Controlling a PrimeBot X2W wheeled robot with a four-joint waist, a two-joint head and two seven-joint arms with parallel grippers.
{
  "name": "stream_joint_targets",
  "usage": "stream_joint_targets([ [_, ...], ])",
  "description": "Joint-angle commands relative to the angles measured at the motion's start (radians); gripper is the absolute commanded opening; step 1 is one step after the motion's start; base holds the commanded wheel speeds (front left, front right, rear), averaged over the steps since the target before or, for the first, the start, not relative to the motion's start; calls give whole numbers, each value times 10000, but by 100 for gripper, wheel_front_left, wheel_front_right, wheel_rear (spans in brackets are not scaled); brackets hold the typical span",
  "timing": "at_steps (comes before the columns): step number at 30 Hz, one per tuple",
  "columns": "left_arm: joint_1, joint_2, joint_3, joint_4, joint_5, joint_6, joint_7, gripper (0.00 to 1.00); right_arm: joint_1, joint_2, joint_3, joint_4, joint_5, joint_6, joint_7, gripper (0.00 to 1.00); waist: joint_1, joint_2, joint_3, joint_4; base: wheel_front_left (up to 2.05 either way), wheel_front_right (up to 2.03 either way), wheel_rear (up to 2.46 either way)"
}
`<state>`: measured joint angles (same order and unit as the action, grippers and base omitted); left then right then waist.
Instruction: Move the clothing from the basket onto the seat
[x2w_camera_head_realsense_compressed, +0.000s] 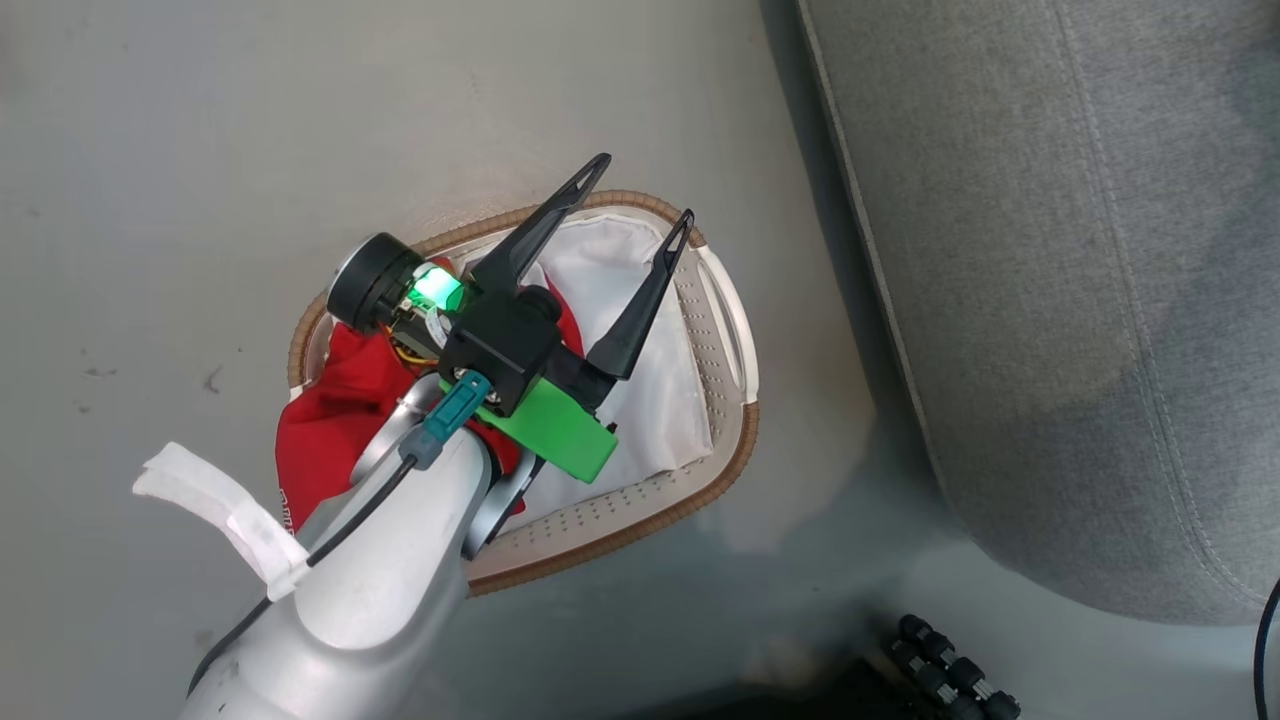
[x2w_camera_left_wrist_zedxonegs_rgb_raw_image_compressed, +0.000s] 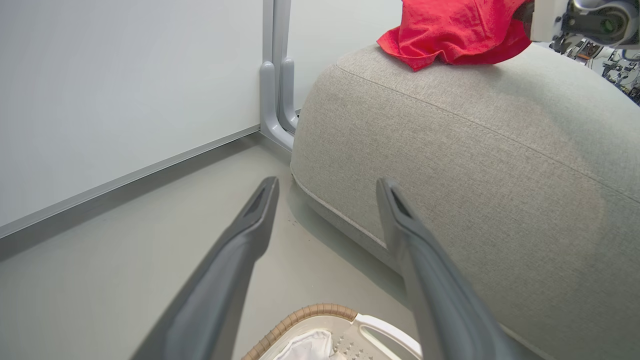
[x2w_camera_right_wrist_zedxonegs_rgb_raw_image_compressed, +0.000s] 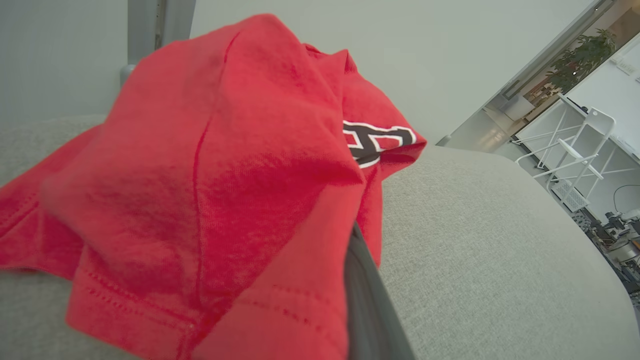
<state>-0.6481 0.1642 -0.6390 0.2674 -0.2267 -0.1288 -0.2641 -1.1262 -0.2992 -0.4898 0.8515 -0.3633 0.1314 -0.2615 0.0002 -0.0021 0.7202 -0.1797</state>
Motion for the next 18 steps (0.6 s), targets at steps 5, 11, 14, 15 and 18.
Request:
stream_joint_targets([
  [5, 203, 32, 90, 62, -63, -22, -5, 100, 924, 243, 30, -627, 299, -14, -50, 100, -2, 21, -270, -216, 0, 0, 0],
  [11, 278, 74, 267, 97, -150, -14, -5, 100, 1988, 558, 533, -1398, 783, -14, -50, 100, -2, 21, -618, -351, 0, 0, 0],
  [14, 395, 51, 416, 130, -187, 16, -5, 100, 2690, 611, 846, -1708, 1049, -14, -49, 100, -2, 21, -862, -378, 0, 0, 0],
  [15, 428, 25, 471, 135, -215, 16, -5, 100, 2925, 632, 970, -1826, 1131, -14, -49, 100, -2, 21, -981, -378, 0, 0, 0],
  [18, 564, -43, 627, 154, -267, 21, -5, 100, 3610, 749, 1343, -2109, 1336, -14, -49, 100, -2, 21, -1299, -367, 0, 0, 0],
])
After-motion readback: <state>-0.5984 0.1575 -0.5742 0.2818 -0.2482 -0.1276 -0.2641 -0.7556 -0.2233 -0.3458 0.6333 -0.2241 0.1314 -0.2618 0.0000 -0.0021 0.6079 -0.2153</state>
